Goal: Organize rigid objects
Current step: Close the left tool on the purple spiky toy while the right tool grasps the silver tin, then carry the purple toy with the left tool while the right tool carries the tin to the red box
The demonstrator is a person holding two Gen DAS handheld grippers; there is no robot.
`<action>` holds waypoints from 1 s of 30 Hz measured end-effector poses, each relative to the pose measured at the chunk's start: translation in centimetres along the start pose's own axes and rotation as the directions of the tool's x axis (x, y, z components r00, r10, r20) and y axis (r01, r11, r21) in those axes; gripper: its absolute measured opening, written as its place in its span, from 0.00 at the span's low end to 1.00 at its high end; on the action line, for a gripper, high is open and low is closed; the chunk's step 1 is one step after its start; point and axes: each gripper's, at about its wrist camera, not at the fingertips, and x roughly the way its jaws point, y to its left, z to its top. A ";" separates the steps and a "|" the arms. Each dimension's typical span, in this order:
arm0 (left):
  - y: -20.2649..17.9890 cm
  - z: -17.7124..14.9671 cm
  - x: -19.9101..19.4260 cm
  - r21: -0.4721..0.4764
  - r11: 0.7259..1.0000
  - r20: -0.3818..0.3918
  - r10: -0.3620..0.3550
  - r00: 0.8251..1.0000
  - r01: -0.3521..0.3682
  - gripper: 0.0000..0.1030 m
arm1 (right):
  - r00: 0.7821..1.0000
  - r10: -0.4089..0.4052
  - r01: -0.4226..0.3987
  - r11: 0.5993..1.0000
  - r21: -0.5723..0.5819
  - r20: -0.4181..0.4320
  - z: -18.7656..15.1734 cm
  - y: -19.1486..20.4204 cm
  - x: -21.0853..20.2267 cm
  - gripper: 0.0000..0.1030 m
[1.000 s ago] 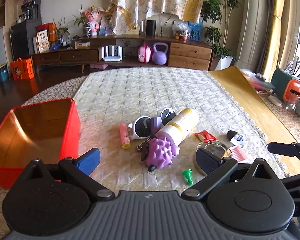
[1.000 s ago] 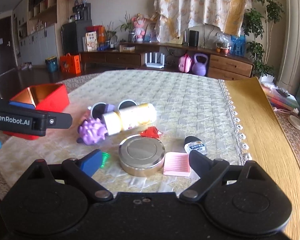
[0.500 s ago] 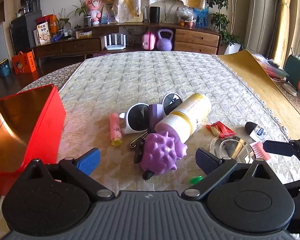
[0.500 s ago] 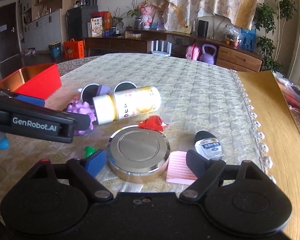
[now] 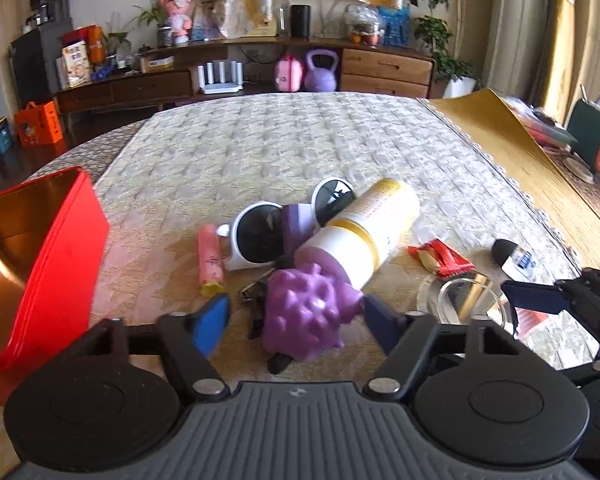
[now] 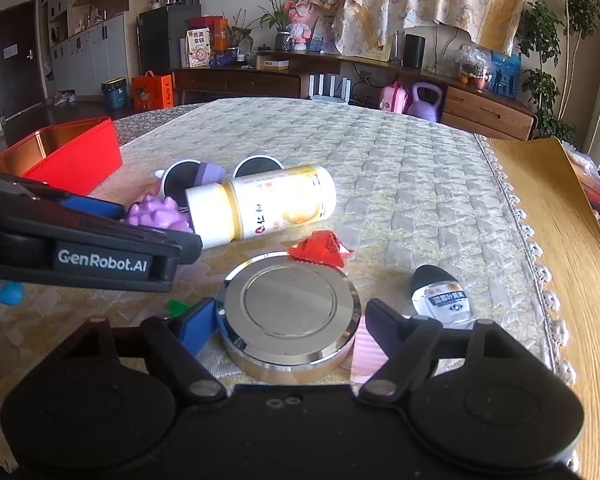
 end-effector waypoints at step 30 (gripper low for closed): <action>3.3 -0.2 -6.0 -0.077 0.996 -0.016 -0.037 0.999 0.035 0.57 | 0.999 -0.019 0.018 1.000 0.008 0.045 1.5 2.0 -6.7 0.74</action>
